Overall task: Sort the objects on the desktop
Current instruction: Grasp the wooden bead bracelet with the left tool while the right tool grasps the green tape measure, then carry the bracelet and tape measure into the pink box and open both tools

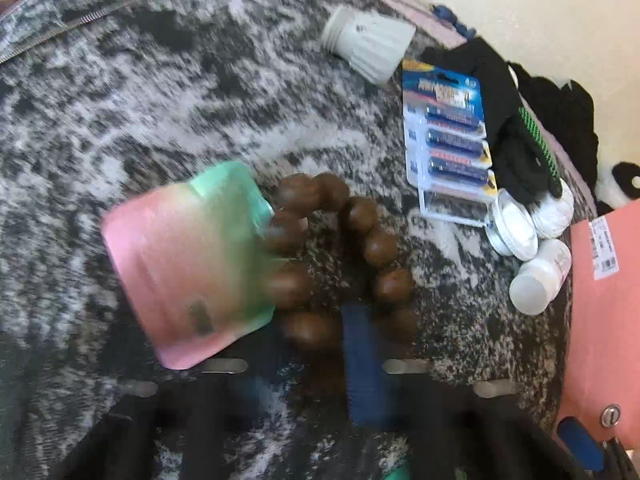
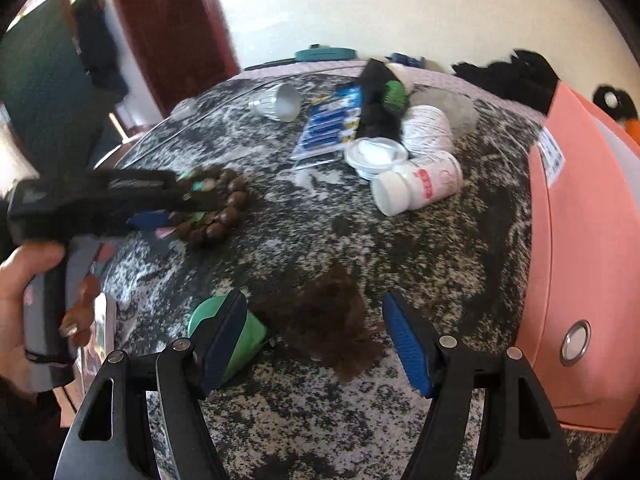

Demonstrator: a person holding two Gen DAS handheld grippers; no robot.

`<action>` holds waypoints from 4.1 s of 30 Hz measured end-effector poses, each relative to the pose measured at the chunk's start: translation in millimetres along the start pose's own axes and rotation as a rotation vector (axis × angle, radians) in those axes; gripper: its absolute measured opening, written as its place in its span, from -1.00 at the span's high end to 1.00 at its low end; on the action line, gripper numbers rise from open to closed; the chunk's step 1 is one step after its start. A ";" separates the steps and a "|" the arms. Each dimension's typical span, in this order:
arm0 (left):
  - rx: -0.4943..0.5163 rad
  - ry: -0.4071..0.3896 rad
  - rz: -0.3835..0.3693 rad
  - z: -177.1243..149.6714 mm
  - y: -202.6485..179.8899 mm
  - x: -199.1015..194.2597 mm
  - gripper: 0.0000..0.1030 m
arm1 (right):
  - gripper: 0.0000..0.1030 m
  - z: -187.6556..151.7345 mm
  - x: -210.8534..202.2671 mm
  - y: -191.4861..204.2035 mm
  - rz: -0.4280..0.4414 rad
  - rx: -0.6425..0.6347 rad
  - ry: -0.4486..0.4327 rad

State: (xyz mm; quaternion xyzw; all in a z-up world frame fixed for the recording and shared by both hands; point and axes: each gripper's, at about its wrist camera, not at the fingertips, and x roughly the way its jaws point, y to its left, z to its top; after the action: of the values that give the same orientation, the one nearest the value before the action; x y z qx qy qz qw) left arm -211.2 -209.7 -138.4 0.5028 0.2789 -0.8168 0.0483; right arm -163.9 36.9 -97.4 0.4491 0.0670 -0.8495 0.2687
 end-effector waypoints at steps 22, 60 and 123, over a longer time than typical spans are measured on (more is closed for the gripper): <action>-0.017 -0.093 -0.119 10.1 9.3 -66.0 0.66 | -0.43 -23.5 47.0 64.6 0.109 -0.365 0.069; 0.179 -0.296 -0.121 -36.2 -57.1 -221.4 0.66 | -0.20 -18.7 -112.3 75.4 0.147 -0.380 -0.241; 0.492 -0.211 -0.399 -110.8 -328.8 -149.7 -0.84 | -0.84 -69.3 -271.1 -207.5 -0.374 0.227 -0.595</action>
State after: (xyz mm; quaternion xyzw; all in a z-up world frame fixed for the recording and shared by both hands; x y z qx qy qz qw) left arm -168.1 92.1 84.9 0.3477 0.1598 -0.9004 -0.2069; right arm -98.1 344.6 52.0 0.1895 -0.0276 -0.9793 0.0650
